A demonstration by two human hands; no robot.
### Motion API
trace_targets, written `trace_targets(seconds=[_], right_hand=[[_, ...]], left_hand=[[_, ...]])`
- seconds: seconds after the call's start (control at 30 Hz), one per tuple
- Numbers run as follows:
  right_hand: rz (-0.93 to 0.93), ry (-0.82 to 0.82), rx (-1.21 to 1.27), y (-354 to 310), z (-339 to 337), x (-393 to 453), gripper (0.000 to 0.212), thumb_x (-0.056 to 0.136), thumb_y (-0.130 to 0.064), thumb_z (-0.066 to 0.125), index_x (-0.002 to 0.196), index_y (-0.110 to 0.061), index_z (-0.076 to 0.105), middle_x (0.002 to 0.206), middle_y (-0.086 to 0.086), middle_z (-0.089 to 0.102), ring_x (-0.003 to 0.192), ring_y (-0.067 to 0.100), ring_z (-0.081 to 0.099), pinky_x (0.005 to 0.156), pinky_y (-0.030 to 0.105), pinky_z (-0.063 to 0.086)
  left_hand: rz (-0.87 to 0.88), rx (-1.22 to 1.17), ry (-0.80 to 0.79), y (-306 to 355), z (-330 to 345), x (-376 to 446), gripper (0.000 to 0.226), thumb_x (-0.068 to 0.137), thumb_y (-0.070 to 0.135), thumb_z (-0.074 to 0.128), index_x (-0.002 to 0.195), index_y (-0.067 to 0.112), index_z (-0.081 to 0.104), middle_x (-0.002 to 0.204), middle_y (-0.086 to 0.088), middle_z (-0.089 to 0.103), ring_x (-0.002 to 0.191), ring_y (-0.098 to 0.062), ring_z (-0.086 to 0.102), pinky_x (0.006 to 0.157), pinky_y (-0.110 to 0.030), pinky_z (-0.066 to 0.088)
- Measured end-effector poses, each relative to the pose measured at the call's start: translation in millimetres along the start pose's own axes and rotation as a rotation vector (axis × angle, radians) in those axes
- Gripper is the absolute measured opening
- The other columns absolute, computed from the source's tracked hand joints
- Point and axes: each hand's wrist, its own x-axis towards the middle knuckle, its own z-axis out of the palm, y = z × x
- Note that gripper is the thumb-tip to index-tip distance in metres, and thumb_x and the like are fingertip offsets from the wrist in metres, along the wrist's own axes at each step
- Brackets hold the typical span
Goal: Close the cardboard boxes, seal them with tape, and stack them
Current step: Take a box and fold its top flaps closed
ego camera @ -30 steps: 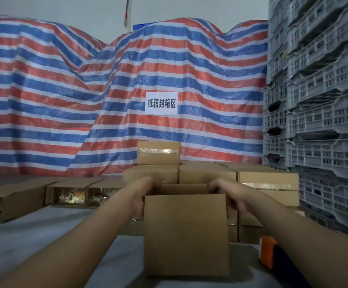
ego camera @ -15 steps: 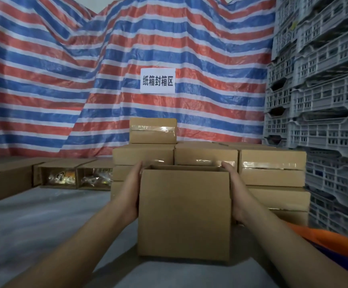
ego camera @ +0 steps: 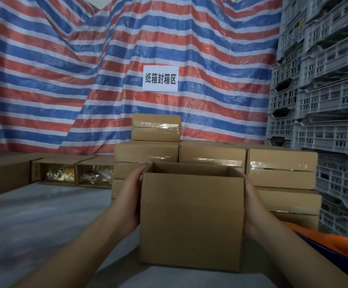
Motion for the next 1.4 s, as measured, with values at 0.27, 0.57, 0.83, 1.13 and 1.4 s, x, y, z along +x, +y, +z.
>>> trace_targets(seconds=[0.27,0.57,0.83,1.13,1.4], right_hand=[[-0.032,0.046,-0.016,3,3,-10,0.061,0.097,-0.055,0.042,0.068,-0.016,0.079,0.073,0.01,0.074,0.064,0.023,0.073,0.067,0.036,0.049],[0.021,0.107,0.006,6,6,-10,0.068,0.1,-0.052,0.04,0.055,-0.015,0.076,0.061,0.006,0.07,0.053,0.019,0.069,0.062,0.034,0.048],[0.01,0.122,-0.019,4,7,-12,0.057,0.099,-0.053,0.041,0.081,-0.009,0.072,0.071,0.011,0.073,0.06,0.023,0.072,0.067,0.037,0.048],[-0.004,0.032,0.023,3,7,-12,0.052,0.087,-0.057,0.051,0.072,-0.018,0.082,0.082,0.01,0.077,0.071,0.022,0.075,0.073,0.036,0.05],[0.043,0.033,0.013,-2,7,-7,0.055,0.097,-0.05,0.049,0.065,-0.019,0.08,0.071,0.005,0.075,0.064,0.019,0.073,0.067,0.034,0.05]], left_hand=[[-0.009,-0.021,-0.063,0,-3,-4,0.038,0.089,0.041,0.053,0.075,0.02,0.081,0.077,-0.004,0.073,0.069,-0.018,0.071,0.063,-0.031,0.052],[-0.099,0.079,-0.066,-1,-1,-3,0.027,0.082,0.038,0.062,0.094,0.017,0.073,0.069,-0.004,0.072,0.059,-0.016,0.07,0.048,-0.025,0.053],[-0.013,0.056,0.13,-4,4,-3,0.03,0.093,0.016,0.058,0.119,0.03,0.055,0.076,-0.007,0.073,0.06,-0.023,0.067,0.05,-0.032,0.055],[-0.019,0.124,-0.047,-4,1,-3,0.025,0.076,0.028,0.064,0.095,0.012,0.069,0.068,-0.008,0.069,0.057,-0.018,0.067,0.048,-0.025,0.052],[-0.041,0.097,-0.036,-2,-2,0,0.021,0.065,0.026,0.068,0.083,0.016,0.073,0.069,-0.01,0.07,0.056,-0.02,0.068,0.046,-0.027,0.054]])
